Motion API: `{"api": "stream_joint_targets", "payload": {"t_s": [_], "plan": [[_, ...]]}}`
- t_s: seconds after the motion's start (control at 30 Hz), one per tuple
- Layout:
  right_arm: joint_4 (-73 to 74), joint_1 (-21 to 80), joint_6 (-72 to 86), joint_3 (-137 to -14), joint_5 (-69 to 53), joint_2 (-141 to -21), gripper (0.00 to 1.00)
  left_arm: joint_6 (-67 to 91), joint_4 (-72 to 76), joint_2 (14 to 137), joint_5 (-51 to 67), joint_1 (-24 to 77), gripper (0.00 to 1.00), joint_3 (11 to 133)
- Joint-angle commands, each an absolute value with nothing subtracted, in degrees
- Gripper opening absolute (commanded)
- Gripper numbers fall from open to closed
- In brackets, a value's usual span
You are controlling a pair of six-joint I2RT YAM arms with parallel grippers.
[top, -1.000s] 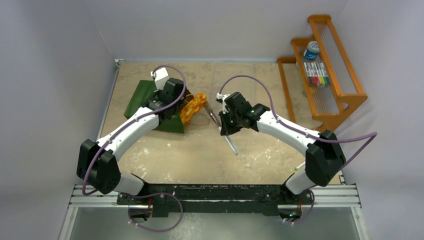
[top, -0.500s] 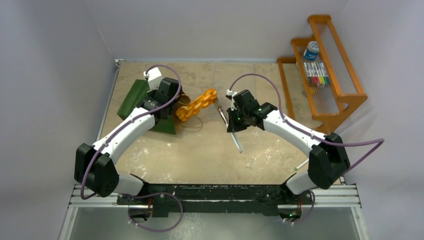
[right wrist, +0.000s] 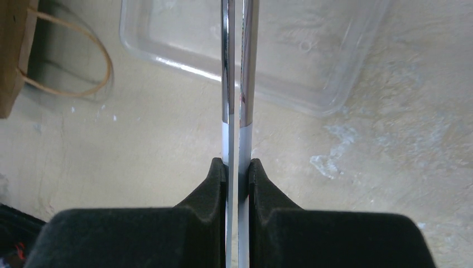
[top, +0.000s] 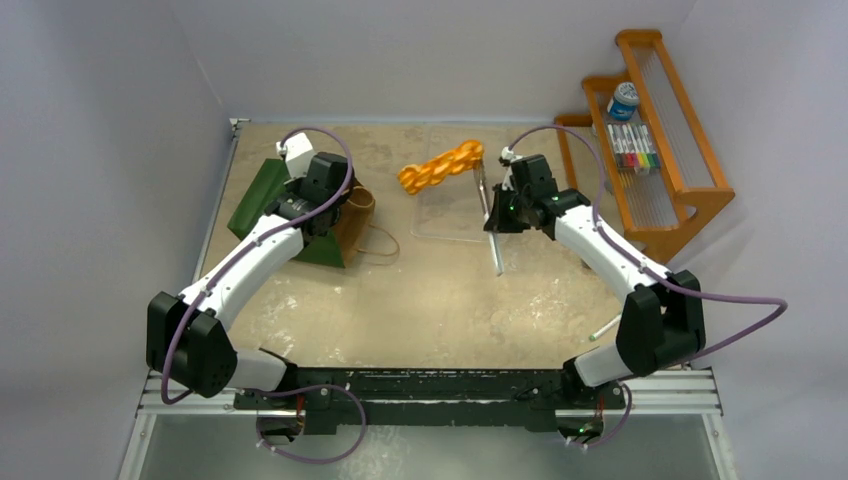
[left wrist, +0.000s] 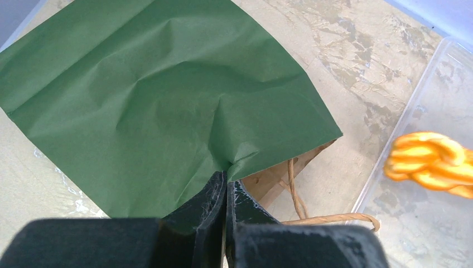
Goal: Take the fake bread out of the paper bag
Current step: Take out the fake bread from the paper bag, then place the fake bread in the container.
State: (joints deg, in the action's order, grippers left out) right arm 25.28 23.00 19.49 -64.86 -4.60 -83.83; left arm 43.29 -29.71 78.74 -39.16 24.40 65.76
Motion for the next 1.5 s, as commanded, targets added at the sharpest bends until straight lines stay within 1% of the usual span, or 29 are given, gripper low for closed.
{"api": "stream_joint_targets", "payload": {"t_s": [0.0,0.37,0.93,1.37,1.4,1.47], "plan": [[19.1,19.4,20.4,-69.5,-7.8,-85.4,0.00,42.4,-28.9,76.6,-39.2,23.6,0.00,65.8],[14.9,13.9,21.8,-76.3,-11.5,-95.0,0.00,41.7,-29.5,75.8,-38.3,23.3,0.00,65.8],[16.7,9.2,21.6,-89.8,-13.4,-109.6,0.00,41.6,-28.0,75.9,-35.9,23.2,0.00,65.1],[18.1,9.1,21.8,-89.9,-14.8,-112.2,0.00,41.4,-27.1,77.1,-35.2,23.2,0.00,65.8],[18.2,9.1,21.8,-89.7,-14.7,-112.3,0.01,41.5,-26.9,77.3,-35.1,23.2,0.00,65.7],[18.2,9.1,21.9,-89.2,-14.4,-112.4,0.11,41.5,-26.8,77.3,-34.9,23.1,0.00,65.7]]}}
